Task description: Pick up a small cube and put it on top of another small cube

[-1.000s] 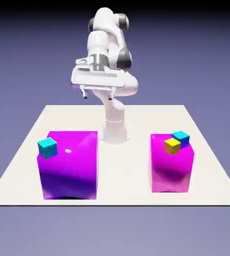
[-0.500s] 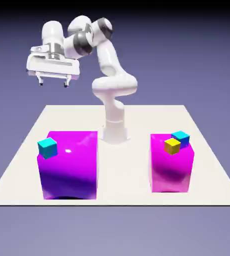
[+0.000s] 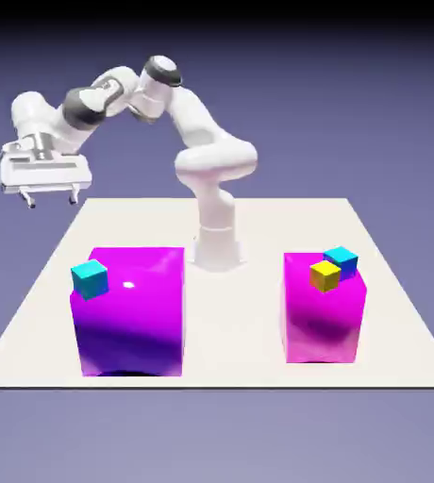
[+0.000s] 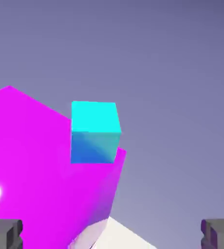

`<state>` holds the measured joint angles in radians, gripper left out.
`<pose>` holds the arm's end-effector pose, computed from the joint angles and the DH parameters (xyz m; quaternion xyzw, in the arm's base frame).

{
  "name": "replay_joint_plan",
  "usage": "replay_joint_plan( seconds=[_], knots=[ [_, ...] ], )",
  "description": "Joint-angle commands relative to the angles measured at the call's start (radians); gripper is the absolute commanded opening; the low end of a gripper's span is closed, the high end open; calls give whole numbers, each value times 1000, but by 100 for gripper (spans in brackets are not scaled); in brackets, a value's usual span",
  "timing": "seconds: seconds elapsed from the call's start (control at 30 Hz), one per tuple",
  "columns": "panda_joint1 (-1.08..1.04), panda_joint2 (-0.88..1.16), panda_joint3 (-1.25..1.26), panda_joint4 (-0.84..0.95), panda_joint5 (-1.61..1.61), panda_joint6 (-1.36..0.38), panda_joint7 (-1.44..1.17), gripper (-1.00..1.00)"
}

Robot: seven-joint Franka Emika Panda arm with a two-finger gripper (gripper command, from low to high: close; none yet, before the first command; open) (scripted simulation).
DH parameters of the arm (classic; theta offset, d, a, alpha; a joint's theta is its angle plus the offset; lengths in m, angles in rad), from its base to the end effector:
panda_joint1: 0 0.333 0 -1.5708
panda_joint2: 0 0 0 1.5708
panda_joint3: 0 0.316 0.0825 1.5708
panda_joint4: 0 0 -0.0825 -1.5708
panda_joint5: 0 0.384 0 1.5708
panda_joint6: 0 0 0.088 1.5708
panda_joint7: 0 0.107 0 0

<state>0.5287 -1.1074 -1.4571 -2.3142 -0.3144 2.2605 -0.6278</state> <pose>0.2672 -0.4250 0.3796 -0.9070 0.0420 -0.3514 0.2283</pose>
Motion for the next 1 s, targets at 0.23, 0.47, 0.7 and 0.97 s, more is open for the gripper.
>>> replay_joint_plan(
  seconds=[0.23, 0.47, 0.7, 0.97],
  knots=[
    [103, -107, -290, 99, -63, -155, -272, 0],
    [188, -196, -530, 180, -114, -283, -498, 0],
    [246, -247, -620, 132, -178, -151, -490, -100],
    [302, -25, -399, 197, 102, -98, -310, -100]
  ],
)
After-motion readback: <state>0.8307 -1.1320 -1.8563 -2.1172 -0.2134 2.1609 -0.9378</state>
